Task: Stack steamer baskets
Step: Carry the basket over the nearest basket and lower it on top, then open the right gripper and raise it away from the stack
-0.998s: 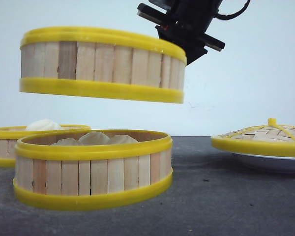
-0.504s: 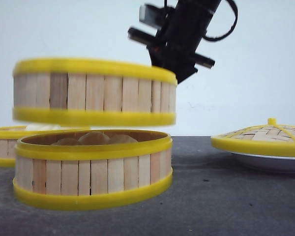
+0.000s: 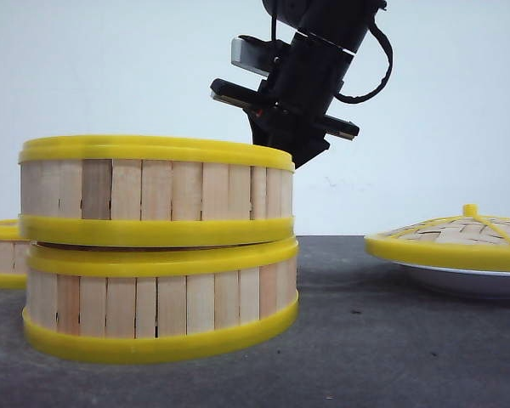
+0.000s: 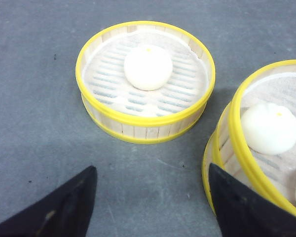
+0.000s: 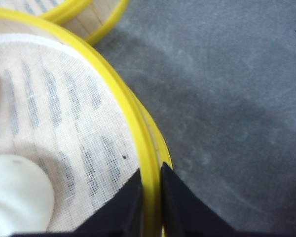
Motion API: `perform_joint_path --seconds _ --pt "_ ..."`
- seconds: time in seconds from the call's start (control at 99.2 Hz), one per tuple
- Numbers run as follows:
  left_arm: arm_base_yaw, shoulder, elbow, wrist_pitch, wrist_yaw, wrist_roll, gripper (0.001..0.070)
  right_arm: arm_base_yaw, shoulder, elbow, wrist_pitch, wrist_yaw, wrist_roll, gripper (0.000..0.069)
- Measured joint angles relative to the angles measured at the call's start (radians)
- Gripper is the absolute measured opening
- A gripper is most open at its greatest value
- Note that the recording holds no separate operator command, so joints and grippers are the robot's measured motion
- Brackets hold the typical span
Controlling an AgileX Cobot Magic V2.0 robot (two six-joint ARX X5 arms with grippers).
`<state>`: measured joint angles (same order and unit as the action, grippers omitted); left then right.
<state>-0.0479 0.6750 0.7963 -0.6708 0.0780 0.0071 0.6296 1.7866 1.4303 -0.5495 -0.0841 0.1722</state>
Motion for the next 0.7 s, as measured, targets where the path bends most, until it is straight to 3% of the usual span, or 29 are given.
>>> perform_joint_path --seconds 0.696 --pt "0.000 0.000 0.000 0.000 0.000 0.000 0.0435 0.005 0.004 0.000 -0.041 0.058 0.000 0.0024"
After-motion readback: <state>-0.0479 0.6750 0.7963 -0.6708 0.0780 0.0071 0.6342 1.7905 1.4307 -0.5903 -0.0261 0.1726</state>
